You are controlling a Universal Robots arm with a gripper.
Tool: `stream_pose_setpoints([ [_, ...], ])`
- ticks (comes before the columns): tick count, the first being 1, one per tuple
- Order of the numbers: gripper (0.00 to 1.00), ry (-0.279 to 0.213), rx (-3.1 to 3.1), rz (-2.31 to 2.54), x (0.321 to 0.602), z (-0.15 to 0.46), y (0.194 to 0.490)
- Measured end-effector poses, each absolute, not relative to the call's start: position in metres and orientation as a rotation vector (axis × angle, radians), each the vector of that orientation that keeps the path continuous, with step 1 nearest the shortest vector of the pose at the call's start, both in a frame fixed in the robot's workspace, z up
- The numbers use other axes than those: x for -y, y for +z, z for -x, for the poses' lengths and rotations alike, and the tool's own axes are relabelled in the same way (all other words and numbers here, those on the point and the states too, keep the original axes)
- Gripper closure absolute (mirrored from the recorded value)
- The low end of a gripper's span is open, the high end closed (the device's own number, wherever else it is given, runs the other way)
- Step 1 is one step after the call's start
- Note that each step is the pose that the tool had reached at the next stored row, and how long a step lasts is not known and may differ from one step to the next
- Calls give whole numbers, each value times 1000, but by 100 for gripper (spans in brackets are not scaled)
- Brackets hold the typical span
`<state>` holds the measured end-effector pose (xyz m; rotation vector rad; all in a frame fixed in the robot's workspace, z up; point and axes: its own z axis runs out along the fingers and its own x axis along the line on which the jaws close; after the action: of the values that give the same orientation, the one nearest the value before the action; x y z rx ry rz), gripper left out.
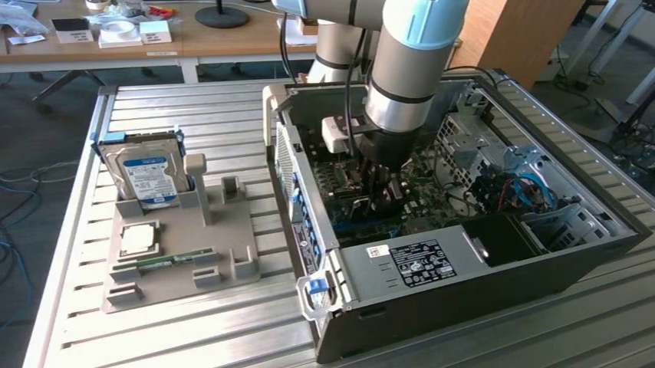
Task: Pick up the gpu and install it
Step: 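Insert the gpu into the slot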
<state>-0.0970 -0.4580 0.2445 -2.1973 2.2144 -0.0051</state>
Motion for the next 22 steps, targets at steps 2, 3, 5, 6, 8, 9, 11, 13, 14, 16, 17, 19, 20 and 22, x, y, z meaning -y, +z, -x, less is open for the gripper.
stream_pose_setpoints([
  [2,60,-5,-2214,2197,458,97,244],
  [3,60,-5,-2214,2197,458,97,244],
  [5,60,-5,-2215,2197,456,97,245],
  [6,60,-5,-2215,2197,456,97,245],
  [8,60,-5,-2214,2197,456,97,245],
  [9,60,-5,-2214,2197,456,97,245],
  [11,60,-5,-2215,2197,456,97,249],
  [13,60,-5,-2216,2196,456,96,252],
  [14,60,-5,-2216,2196,456,96,252],
  [16,60,-5,-2216,2196,456,96,252],
  [17,60,-5,-2216,2196,456,96,252],
  [19,60,-5,-2216,2196,456,96,252],
  [20,60,-5,-2216,2196,456,96,252],
  [22,60,-5,-2216,2196,456,96,252],
])
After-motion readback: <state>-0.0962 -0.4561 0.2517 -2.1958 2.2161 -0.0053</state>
